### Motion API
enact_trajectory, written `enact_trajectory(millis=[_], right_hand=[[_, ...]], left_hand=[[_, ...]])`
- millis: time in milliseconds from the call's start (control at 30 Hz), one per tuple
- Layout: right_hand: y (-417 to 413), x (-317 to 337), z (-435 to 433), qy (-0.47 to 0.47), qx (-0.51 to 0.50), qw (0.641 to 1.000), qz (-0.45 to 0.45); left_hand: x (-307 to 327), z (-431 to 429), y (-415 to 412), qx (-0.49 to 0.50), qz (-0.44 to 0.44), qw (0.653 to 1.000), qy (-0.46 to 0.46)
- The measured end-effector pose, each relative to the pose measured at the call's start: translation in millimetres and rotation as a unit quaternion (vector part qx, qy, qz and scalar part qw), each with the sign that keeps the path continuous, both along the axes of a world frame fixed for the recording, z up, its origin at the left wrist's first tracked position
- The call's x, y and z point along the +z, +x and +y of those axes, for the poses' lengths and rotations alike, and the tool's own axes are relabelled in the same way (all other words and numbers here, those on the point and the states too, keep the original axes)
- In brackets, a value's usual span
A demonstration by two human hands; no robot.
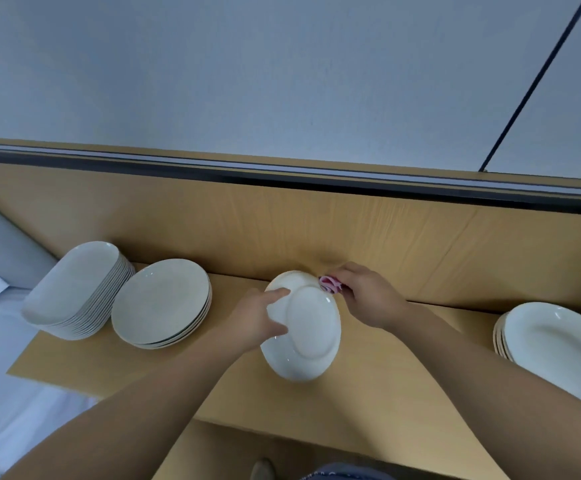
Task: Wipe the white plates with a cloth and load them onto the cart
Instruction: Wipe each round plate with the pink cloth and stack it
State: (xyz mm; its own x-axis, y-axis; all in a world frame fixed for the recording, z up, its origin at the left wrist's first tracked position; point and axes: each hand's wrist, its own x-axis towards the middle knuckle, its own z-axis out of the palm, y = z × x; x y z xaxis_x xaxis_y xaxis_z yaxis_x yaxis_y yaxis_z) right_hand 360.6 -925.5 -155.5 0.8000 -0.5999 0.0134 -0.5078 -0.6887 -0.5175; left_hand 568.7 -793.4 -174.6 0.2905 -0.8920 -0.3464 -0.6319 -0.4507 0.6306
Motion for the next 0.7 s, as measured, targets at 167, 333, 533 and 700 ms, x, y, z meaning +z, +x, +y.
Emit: enact_trajectory(millis=[167, 333, 533, 700], right_hand=[[47, -17, -7, -0.028, 0.032, 0.999, 0.014], [91, -42, -6, -0.072, 0.102, 0.991, 0.045], [100, -62, -1, -0.046, 0.113, 0.992, 0.031], [92, -65, -4, 0.024, 0.065, 0.996, 0.047]], left_hand=[[-17, 8, 20, -0.010, 0.027, 0.999, 0.018], [-31, 13, 32, -0.023, 0.062, 0.997, 0.036], [-40, 18, 42, -0.017, 0.072, 0.996, 0.040], [-41, 17, 45, -0.034, 0.076, 0.996, 0.032]])
